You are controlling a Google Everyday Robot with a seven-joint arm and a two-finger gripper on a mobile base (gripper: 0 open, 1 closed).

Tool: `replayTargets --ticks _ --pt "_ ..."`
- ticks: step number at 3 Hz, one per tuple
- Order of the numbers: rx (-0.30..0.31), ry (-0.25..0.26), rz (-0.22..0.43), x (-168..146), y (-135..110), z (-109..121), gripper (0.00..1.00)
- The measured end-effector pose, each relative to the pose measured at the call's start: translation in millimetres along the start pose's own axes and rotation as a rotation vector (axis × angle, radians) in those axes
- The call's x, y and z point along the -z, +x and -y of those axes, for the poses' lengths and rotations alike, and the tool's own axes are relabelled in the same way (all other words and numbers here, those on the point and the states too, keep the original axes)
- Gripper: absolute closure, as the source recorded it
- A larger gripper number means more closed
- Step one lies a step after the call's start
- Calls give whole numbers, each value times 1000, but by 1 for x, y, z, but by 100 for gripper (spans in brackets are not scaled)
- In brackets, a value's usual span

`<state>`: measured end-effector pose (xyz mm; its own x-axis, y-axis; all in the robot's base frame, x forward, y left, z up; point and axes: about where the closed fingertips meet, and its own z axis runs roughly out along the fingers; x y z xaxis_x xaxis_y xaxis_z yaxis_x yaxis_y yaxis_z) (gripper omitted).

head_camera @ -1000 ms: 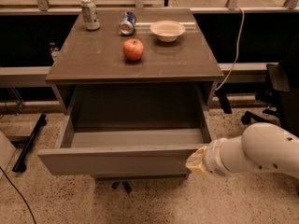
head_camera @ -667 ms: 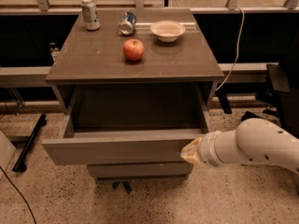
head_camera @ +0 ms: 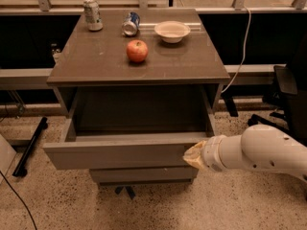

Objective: Close top drawer

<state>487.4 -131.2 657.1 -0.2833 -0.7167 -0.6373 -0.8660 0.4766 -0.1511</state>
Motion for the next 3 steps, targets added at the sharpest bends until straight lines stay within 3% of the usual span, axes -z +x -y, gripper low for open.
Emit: replayTargets --ticks 3 --pt "22 94 192 -40 -48 44 100"
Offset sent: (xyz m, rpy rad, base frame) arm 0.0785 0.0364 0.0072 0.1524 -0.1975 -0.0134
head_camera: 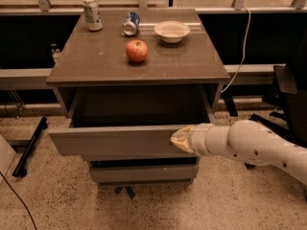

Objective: Close top drawer

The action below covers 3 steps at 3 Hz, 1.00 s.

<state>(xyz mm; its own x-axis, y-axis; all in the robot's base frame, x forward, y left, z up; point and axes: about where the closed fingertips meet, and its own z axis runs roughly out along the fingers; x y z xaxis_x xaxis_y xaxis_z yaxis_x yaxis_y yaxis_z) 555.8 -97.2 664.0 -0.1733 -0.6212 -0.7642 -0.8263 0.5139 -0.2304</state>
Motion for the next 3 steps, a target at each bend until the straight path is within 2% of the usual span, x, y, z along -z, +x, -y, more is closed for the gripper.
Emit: replayTargets --ticks 1,2,3 --pt "1 18 43 -13 -13 11 82" --pt "4 28 77 -25 -26 21 74" --pt "12 30 100 -36 -37 31 51"
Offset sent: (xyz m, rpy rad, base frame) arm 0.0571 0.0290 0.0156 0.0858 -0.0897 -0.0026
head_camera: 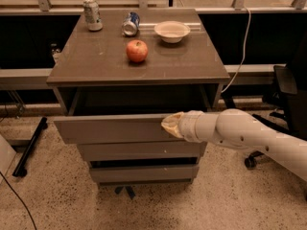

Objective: Close top drawer

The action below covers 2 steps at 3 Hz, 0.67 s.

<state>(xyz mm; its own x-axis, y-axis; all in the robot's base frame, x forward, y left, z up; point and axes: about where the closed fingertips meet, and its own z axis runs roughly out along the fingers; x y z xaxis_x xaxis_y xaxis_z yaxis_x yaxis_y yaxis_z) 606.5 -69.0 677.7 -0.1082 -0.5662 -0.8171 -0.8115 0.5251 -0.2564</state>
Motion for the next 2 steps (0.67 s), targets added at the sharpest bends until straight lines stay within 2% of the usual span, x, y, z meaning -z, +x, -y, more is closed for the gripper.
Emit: replayTargets --ticks 1,2 --pt "6 -17 26 -13 -8 5 20" --pt "6 -19 26 -14 -9 3 0"
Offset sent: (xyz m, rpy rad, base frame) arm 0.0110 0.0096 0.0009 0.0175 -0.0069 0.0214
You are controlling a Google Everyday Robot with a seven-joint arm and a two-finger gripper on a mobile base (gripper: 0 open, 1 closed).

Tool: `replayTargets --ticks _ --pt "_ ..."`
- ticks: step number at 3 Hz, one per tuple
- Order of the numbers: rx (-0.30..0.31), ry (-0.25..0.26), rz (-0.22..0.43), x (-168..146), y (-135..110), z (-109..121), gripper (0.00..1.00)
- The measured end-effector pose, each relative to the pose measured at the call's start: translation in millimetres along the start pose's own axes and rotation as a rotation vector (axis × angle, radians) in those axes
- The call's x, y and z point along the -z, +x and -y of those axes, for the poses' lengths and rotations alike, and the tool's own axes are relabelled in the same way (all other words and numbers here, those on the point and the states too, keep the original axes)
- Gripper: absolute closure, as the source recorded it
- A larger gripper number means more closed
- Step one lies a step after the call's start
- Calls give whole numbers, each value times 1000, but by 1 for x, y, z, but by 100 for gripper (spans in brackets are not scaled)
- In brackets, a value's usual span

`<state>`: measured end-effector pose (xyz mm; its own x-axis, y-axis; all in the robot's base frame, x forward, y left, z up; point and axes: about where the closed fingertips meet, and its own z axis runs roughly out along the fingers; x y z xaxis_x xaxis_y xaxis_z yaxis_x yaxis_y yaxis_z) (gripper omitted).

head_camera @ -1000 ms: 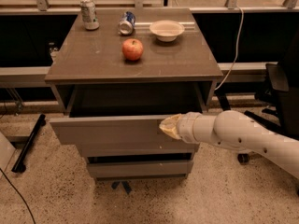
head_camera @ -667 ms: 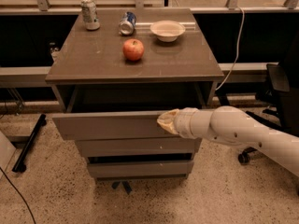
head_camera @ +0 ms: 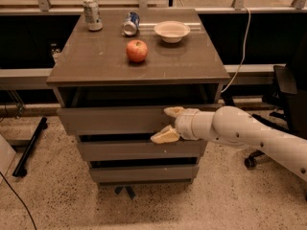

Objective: Close top drawer

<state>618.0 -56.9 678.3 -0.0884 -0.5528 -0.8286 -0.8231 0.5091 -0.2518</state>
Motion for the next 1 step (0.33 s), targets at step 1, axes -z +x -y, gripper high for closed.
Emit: replayTargets --ticks 1 --pt "0 0 0 0 0 0 0"
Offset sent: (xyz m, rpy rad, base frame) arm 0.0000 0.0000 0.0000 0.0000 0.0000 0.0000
